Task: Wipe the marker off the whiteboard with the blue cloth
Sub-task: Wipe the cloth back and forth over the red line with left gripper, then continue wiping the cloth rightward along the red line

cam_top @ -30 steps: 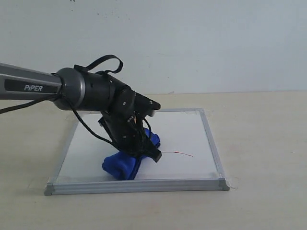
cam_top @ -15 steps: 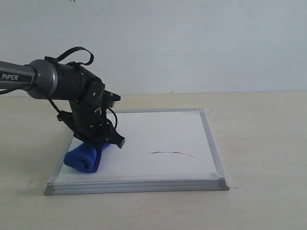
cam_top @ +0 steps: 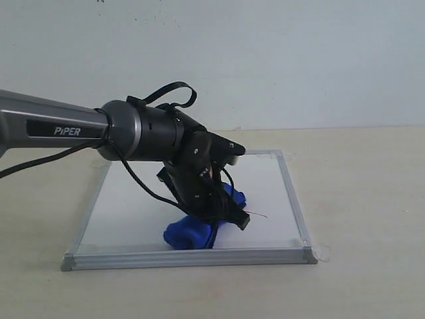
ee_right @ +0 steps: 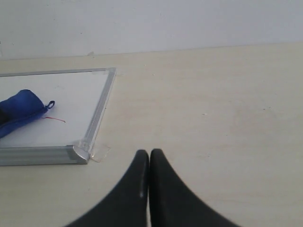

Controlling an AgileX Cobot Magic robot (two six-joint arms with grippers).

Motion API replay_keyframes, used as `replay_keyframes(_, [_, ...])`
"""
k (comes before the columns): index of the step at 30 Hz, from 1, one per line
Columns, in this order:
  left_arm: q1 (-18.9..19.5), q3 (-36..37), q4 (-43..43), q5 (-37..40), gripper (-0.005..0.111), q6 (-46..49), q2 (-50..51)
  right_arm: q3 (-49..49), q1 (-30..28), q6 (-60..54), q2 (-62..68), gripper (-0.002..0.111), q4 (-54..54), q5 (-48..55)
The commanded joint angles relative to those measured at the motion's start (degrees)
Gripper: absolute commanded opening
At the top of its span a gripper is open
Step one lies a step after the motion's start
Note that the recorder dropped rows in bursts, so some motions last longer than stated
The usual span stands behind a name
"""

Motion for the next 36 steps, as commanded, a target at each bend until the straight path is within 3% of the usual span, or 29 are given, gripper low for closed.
replay_keyframes(1, [5.09,0.14,9.95,7.32,0.004,-9.03,0.88,-0.05,-0.13,0.00,-0.24,0.000,0.07,-0.43])
replay_keyframes(4, [7.66,0.14,11.47,10.63,0.004,-10.67,0.88,-0.05,-0.13,0.00,-0.24,0.000,0.07,-0.43])
replay_keyframes(8, [8.21,0.14,8.22,9.87,0.004,-12.49,0.88,-0.05,-0.13,0.00,-0.24,0.000,0.07,-0.43])
replay_keyframes(12, [4.76,0.14,-2.32,2.28,0.004,-5.79,0.88,-0.05,-0.13,0.00,-0.24,0.000,0.07,-0.43])
replay_keyframes(18, [0.20,-0.10,-5.62,-8.60,0.004,-7.17,0.88,-0.05,-0.13,0.00,-0.24,0.000,0.07,-0.43])
replay_keyframes(21, [0.57,-1.44,-4.72,-5.78,0.004,-7.40,1.37,-0.05,-0.13,0.00,-0.24,0.000,0.07,-0.43])
replay_keyframes(27, [5.78,-1.59,7.32,0.95,0.004,-18.23,1.52,-0.05,-0.13,0.00,-0.24,0.000,0.07,-0.43])
replay_keyframes(30, [7.84,-1.59,7.03,2.25,0.004,-19.52,1.52,-0.05,-0.13,0.00,-0.24,0.000,0.07,-0.43])
replay_keyframes(32, [8.01,-1.59,5.21,1.88,0.004,-19.52,1.52,-0.05,-0.13,0.00,-0.24,0.000,0.07,-0.43])
replay_keyframes(36, [4.85,-1.59,1.19,-3.10,0.004,-17.88,1.52,-0.05,-0.13,0.00,-0.24,0.000,0.07,-0.43])
